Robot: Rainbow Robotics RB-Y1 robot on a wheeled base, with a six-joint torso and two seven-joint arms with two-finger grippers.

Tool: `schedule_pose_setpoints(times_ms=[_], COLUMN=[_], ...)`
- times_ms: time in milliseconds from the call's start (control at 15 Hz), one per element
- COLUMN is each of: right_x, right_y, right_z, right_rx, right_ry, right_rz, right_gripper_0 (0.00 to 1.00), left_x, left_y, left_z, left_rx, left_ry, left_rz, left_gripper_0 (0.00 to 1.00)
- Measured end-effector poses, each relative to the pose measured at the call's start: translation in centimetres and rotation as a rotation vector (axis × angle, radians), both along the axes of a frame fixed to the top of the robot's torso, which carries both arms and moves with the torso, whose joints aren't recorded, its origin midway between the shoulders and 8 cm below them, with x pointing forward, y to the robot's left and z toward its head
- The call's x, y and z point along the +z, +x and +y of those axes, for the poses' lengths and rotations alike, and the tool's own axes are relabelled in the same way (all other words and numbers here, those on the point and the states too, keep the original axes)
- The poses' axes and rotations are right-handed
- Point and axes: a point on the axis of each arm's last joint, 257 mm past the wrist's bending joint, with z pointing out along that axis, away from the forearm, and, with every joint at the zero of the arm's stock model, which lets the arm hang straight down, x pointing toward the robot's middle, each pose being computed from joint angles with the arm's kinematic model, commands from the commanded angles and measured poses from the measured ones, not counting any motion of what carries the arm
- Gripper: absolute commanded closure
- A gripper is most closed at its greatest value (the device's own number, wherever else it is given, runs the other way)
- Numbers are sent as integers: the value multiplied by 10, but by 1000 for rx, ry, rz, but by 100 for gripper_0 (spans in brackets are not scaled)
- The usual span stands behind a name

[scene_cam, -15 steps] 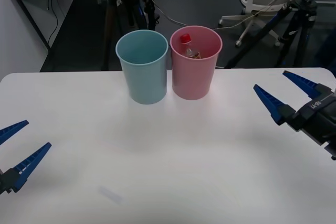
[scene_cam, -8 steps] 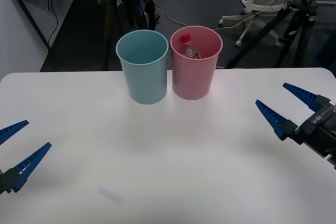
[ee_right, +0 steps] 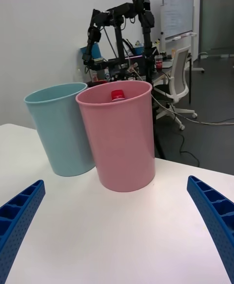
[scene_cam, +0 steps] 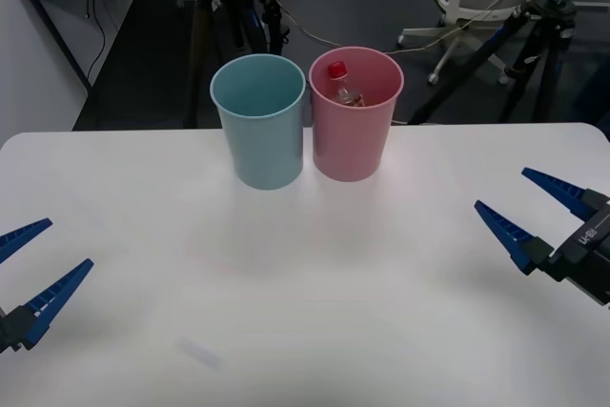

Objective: Grasp the object on the table and drop it into the matching bin: aluminum can to the light blue bin, PET bottle to the pink bin.

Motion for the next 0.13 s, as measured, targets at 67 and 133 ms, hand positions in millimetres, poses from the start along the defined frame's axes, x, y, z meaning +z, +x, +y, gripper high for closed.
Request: schedule_pose_setpoints(times_ms=[67,133], right_x=[0,-2], right_y=[0,-1], right_z=[0,0], right_rx=[-1,-1], right_ry=[1,2], right_rz=[0,3], right_gripper_0=[0,0], left_x=[0,0], left_y=[0,0], left_z=[0,0], left_rx=[0,0], left_ry=[0,0], left_rz=[0,0], left_gripper_0=[0,0])
